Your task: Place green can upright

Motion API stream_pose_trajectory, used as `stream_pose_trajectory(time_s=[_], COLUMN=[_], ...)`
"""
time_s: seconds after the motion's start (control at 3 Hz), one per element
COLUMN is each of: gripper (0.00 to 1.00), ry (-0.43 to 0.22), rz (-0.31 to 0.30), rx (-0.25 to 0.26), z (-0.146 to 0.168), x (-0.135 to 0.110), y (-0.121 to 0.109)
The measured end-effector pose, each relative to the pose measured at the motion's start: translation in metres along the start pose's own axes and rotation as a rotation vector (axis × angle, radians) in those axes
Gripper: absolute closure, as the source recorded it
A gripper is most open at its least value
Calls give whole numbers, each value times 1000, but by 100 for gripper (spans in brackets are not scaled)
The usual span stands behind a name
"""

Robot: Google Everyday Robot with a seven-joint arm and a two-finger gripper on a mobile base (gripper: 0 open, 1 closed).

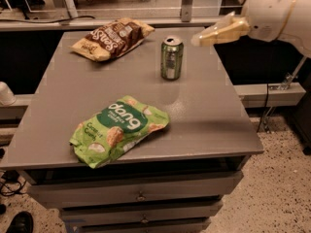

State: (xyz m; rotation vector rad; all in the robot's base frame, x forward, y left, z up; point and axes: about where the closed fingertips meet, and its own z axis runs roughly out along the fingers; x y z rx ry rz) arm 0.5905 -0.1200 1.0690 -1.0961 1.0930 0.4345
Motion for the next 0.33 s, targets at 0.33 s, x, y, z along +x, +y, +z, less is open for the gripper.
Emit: stream_pose_trajectory(time_s=[0.33], gripper=[0], ry=[20], rz=[-18], rx=[104], z=[-34], x=[-3], y=[-16])
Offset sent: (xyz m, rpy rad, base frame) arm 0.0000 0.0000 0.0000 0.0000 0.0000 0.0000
